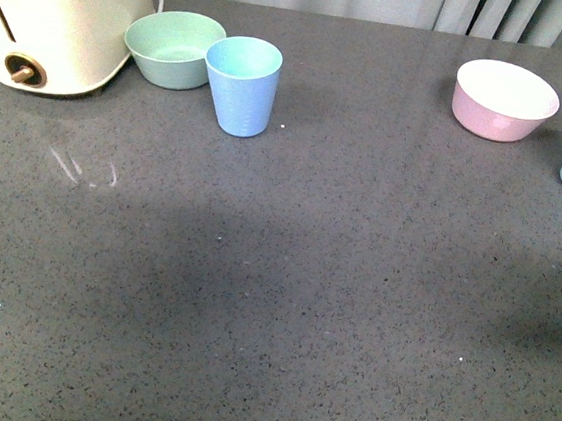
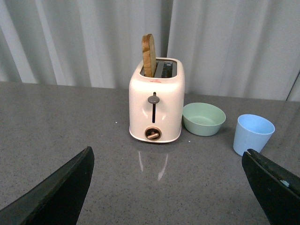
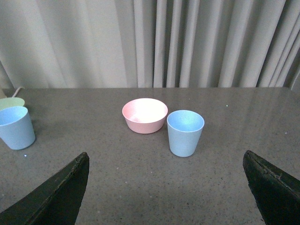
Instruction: Stack blue cups with both arms
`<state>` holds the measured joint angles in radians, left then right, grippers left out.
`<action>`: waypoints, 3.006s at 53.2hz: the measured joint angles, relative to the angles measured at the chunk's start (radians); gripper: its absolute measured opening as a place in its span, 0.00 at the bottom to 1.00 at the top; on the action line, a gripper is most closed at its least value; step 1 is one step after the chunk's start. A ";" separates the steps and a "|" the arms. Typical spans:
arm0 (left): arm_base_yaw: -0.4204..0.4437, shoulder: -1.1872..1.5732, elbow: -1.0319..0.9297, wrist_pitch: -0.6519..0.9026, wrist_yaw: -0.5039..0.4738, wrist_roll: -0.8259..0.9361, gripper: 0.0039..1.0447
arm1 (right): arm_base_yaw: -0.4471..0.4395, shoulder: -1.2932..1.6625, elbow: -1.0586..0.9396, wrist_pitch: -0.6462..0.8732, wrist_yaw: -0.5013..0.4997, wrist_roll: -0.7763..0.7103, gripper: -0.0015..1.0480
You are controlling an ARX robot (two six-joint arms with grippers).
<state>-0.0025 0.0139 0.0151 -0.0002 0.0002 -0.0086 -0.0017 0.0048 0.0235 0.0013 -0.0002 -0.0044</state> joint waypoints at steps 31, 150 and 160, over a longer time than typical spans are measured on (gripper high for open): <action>0.000 0.000 0.000 0.000 0.000 0.000 0.92 | 0.000 0.000 0.000 0.000 0.000 0.000 0.91; -0.433 2.186 1.614 -0.372 -0.253 -0.537 0.92 | 0.000 0.000 0.000 0.000 0.000 0.000 0.91; -0.428 2.238 1.678 -0.431 -0.284 -0.573 0.92 | 0.000 0.000 0.000 0.000 0.000 0.000 0.91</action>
<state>-0.4305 2.2517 1.6936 -0.4309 -0.2836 -0.5816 -0.0017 0.0048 0.0235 0.0013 -0.0002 -0.0040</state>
